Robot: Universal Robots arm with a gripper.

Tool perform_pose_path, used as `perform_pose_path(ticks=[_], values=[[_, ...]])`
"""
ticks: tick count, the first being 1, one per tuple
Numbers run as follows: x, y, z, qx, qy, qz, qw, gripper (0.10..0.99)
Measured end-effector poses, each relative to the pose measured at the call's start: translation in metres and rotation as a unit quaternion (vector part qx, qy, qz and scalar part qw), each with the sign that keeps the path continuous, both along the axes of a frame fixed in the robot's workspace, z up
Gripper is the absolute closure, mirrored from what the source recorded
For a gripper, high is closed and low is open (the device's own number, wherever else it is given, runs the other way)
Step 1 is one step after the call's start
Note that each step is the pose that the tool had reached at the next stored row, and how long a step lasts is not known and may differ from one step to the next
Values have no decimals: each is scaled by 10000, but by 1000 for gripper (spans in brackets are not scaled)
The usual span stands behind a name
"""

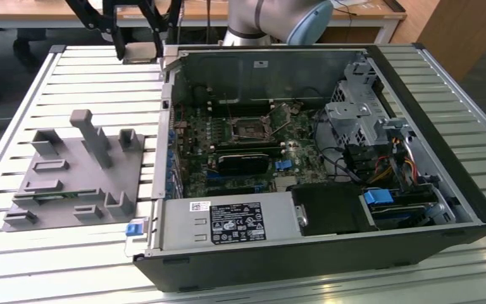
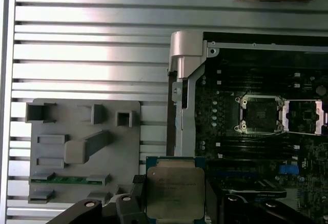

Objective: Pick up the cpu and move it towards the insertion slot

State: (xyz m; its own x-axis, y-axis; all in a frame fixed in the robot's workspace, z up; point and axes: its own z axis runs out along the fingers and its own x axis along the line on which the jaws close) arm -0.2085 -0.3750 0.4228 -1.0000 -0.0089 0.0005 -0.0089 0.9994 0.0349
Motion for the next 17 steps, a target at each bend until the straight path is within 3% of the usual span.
perform_pose_path(ticks=[17], values=[[177, 47, 0, 0, 0, 0, 10000, 545]])
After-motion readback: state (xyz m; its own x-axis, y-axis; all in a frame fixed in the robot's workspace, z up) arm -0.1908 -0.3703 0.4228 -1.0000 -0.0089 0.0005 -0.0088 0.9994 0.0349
